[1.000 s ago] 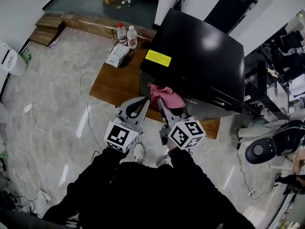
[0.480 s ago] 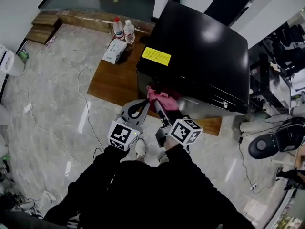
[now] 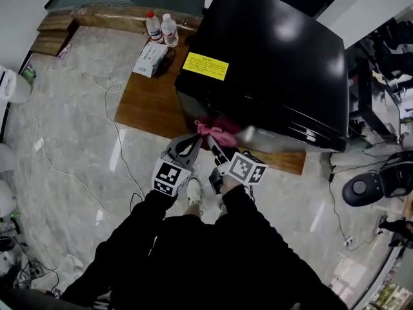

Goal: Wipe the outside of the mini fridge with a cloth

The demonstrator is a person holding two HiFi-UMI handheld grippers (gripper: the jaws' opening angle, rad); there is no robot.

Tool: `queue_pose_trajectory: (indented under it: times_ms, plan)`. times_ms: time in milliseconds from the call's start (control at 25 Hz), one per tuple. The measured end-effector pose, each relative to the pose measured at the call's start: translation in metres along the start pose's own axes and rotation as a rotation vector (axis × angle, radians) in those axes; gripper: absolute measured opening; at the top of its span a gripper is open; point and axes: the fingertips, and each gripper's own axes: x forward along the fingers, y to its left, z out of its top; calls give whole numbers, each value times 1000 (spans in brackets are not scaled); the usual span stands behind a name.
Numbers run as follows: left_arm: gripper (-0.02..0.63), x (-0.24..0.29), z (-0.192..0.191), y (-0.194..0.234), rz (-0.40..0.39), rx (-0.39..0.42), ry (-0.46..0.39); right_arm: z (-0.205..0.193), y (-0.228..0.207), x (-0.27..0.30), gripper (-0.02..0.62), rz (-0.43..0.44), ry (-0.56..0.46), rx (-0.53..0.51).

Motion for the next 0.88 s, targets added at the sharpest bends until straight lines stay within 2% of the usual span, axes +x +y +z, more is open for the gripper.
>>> queue_pose_trajectory:
  times_ms: [160,560,880]
  plan:
    - [6,10,-31,4,5,-18,50,-23,-36,14,129,-36,40,64]
    - [6,32,-99,16,24,-48,181,-71,-119,39,127,-164,131,150]
    - [6,31,-122,13,31,-63,217,-97,-166,52,126,-246,176,211]
